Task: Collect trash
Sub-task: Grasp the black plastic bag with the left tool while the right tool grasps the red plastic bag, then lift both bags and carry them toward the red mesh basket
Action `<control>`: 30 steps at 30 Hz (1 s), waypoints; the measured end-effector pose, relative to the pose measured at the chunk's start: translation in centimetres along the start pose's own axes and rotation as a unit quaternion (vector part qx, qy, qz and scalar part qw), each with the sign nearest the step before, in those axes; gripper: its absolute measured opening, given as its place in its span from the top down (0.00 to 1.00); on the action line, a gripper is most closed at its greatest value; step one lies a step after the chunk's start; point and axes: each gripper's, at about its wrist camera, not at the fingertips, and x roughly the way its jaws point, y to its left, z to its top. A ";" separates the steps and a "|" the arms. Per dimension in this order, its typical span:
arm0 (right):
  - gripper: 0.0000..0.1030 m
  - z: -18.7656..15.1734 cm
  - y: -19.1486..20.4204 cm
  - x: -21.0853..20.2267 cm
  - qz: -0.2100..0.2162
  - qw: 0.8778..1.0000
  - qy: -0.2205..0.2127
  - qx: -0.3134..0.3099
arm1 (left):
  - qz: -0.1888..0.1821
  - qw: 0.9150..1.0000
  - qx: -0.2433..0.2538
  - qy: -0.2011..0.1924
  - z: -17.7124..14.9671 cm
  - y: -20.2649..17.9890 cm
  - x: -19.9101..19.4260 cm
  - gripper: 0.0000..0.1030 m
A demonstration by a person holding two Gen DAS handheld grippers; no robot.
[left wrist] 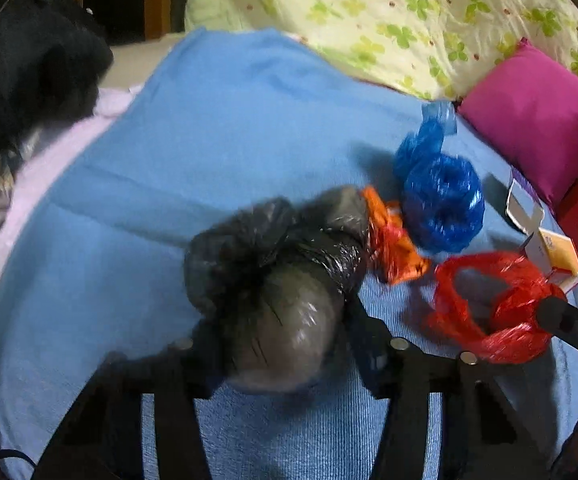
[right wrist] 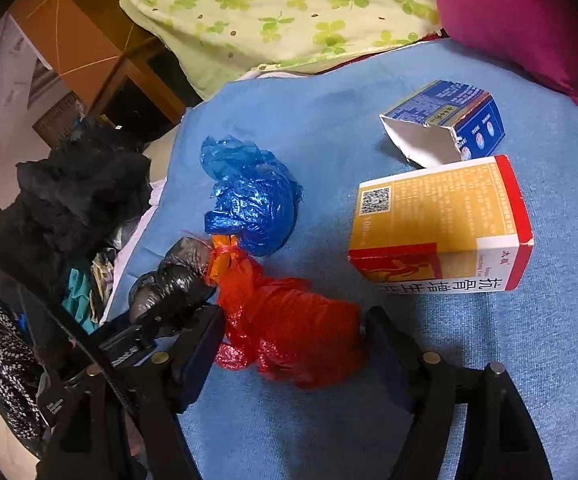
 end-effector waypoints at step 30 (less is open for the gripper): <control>0.50 -2.4 2.3 -4.5 0.002 0.998 -0.030 -0.060 | 0.089 0.989 0.038 -0.109 -3.9 -2.0 -10.7 0.65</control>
